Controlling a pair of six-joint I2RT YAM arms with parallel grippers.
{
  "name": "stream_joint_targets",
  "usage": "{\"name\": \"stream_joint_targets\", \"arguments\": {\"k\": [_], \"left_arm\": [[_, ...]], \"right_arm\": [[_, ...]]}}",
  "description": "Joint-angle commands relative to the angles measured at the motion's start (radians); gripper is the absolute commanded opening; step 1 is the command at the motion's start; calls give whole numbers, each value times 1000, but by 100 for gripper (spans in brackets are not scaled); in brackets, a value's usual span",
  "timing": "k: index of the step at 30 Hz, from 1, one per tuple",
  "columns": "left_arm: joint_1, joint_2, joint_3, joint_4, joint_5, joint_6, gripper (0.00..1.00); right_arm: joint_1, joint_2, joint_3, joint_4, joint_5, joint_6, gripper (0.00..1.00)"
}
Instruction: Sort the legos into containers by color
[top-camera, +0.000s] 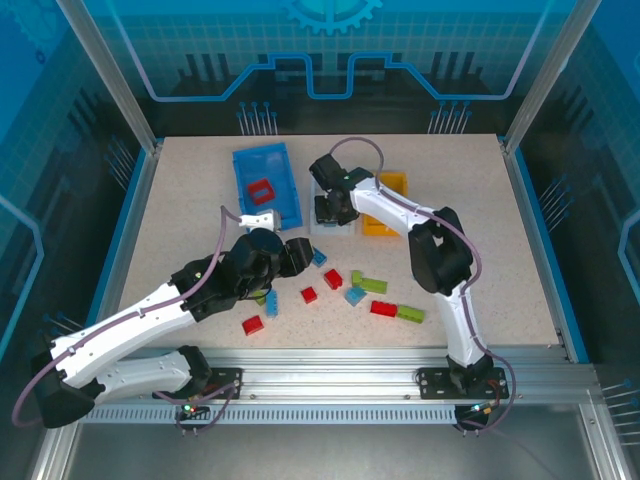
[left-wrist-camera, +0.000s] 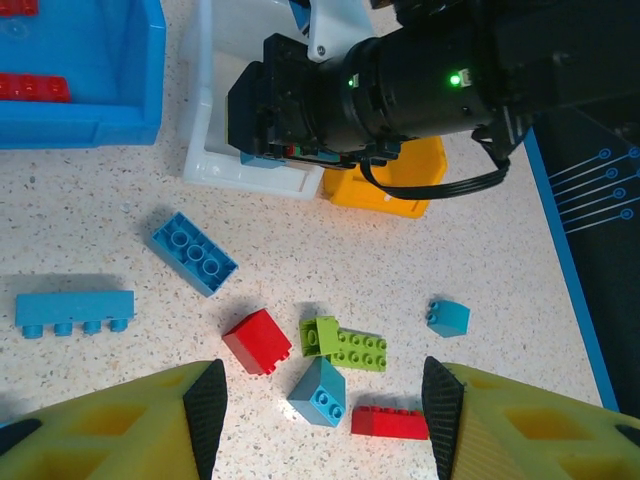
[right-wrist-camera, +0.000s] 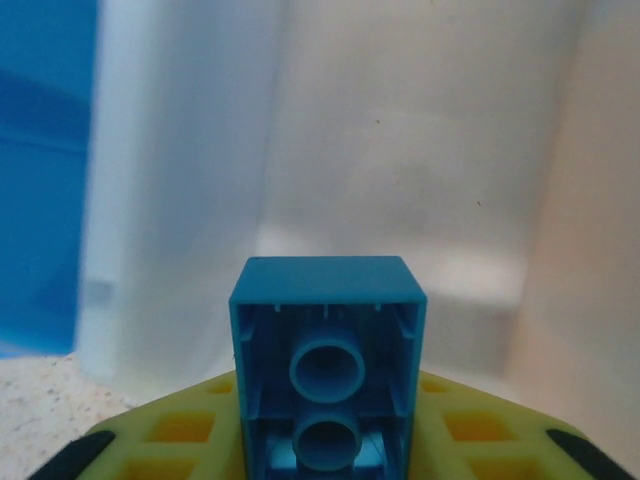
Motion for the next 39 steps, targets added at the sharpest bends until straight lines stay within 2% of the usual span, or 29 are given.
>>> {"name": "stream_joint_targets", "arguments": {"k": [1,7,17,20,24,29,33,39], "left_arm": [[-8,-14,-14,-30,-30,-5,58],[-8,-7,-10,-76,-42,-3,58],[-8,22,17,-244,-79,-26,57],[-8,70,26,-297,-46,-45,56],[-8,177,15,-294,63,-112,56],[-18,334,9,-228,136,-211,58],[-20,449,32,-181,162,-243,63],[-18,591,84,-167,166,-247,68]], "right_arm": [[-9,18,53,-68,-1,33,43],[5,-45,26,-49,7,22,56],[62,-271,-96,6,102,-10,50],[100,-403,-233,74,137,-39,49],[178,-644,-524,219,130,-92,51],[283,-1004,-909,429,5,-160,60],[330,-1216,-1065,375,6,-117,61],[354,-1402,-1115,263,35,-75,62]]}}
